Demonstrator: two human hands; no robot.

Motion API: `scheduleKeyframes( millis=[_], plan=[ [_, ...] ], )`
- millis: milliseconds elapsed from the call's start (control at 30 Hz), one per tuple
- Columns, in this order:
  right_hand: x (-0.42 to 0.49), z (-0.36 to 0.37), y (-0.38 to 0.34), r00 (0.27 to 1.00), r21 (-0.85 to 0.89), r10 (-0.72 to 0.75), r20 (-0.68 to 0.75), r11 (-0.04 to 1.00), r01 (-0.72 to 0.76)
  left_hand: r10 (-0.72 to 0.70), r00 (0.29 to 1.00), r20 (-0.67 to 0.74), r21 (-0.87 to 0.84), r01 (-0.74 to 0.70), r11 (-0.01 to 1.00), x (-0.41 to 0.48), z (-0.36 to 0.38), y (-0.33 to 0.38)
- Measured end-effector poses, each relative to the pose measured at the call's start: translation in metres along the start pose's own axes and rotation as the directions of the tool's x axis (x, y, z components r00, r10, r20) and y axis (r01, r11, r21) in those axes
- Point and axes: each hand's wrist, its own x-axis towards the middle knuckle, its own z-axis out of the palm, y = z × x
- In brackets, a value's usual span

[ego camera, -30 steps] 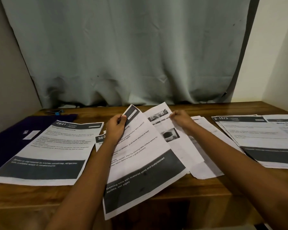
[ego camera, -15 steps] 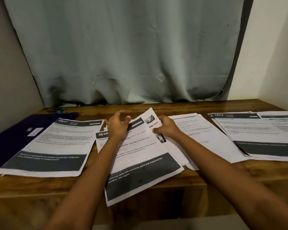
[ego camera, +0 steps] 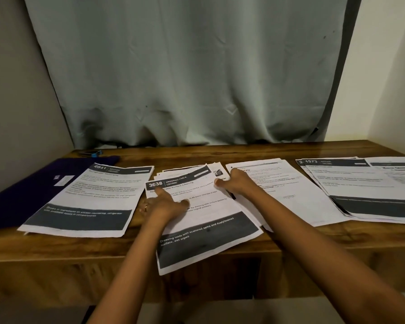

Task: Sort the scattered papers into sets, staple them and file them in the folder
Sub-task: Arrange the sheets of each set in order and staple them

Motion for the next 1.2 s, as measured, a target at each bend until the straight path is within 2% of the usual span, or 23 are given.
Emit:
scheduleKeyframes(
  millis=[200,300,467,567,800,900,1000,1067,1133,1200],
  plan=[
    [-0.004,0.003,-0.01,0.998,0.061,-0.034,0.057,0.998,0.031,-0.028,0.999,-0.018,0.054,0.029,0.998,0.02,0.01,0.016],
    [0.0,0.006,-0.014,0.999,0.024,-0.003,0.051,1.0,0.001,-0.053,0.998,-0.028,0.1,0.056,0.993,0.02,0.009,0.027],
    [0.013,0.012,-0.016,0.997,-0.11,0.066,0.028,0.992,-0.062,-0.081,0.995,-0.05,0.035,0.083,0.996,0.033,-0.002,0.029],
    [0.012,0.011,-0.017,0.996,-0.098,0.085,0.013,0.992,-0.083,-0.054,0.995,-0.087,0.002,0.054,0.999,0.041,-0.009,0.026],
    [0.01,0.009,-0.016,0.992,-0.095,0.123,0.016,0.988,-0.121,-0.012,0.997,-0.078,-0.03,0.01,1.0,0.046,-0.014,0.023],
    [0.012,0.012,-0.013,0.99,0.041,0.142,-0.004,0.989,-0.142,0.016,0.999,-0.034,-0.054,-0.018,0.998,0.05,-0.012,0.018],
    [0.013,0.014,-0.009,0.985,0.205,0.132,-0.113,0.973,-0.107,0.018,0.999,-0.043,-0.286,-0.029,0.958,0.063,-0.01,0.009],
    [0.015,0.013,-0.009,0.984,0.312,0.108,-0.143,0.948,-0.059,0.014,0.999,-0.033,-0.451,-0.028,0.892,0.062,-0.01,0.008],
    [0.018,0.006,-0.013,0.984,0.474,0.093,-0.155,0.881,-0.009,0.074,0.996,-0.045,-0.586,-0.086,0.806,0.058,-0.018,0.014],
    [0.018,-0.01,-0.026,0.98,0.679,0.067,-0.188,0.73,0.08,0.184,0.966,-0.183,-0.609,-0.258,0.75,0.057,-0.037,0.025]
  ],
)
